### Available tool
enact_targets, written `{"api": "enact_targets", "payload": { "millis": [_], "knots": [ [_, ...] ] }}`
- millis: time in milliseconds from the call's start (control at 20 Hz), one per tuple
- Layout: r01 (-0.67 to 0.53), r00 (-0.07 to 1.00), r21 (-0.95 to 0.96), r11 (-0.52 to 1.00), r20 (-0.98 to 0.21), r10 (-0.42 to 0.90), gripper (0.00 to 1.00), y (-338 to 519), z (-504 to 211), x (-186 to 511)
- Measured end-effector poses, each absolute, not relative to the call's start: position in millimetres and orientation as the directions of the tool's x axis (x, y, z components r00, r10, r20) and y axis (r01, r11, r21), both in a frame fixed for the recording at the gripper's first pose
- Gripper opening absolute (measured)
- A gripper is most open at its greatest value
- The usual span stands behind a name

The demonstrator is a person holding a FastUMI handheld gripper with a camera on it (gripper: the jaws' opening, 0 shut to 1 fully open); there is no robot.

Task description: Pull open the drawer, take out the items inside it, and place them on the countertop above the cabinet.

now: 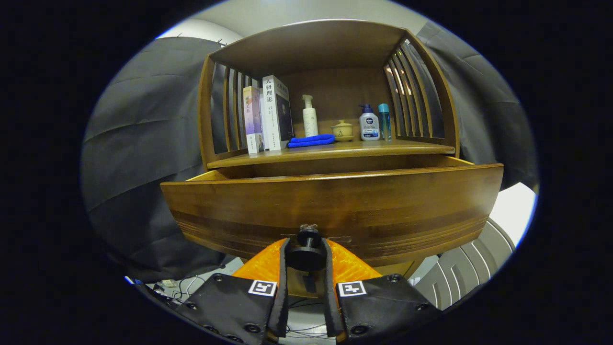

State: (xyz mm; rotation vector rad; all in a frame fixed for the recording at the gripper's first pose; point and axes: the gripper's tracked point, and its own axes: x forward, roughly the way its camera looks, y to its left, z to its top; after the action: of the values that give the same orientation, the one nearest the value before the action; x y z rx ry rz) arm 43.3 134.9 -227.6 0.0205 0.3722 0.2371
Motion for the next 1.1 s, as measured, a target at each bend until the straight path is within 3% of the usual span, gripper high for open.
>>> {"api": "enact_targets", "payload": {
  "millis": [800, 1100],
  "knots": [
    [-0.288, 0.890, 0.032, 0.957, -0.360, 0.280, 0.33, 135, -227, -14],
    [-0.344, 0.916, -0.006, 0.939, -0.223, 0.334, 0.66, 126, -178, -17]
  ]
}}
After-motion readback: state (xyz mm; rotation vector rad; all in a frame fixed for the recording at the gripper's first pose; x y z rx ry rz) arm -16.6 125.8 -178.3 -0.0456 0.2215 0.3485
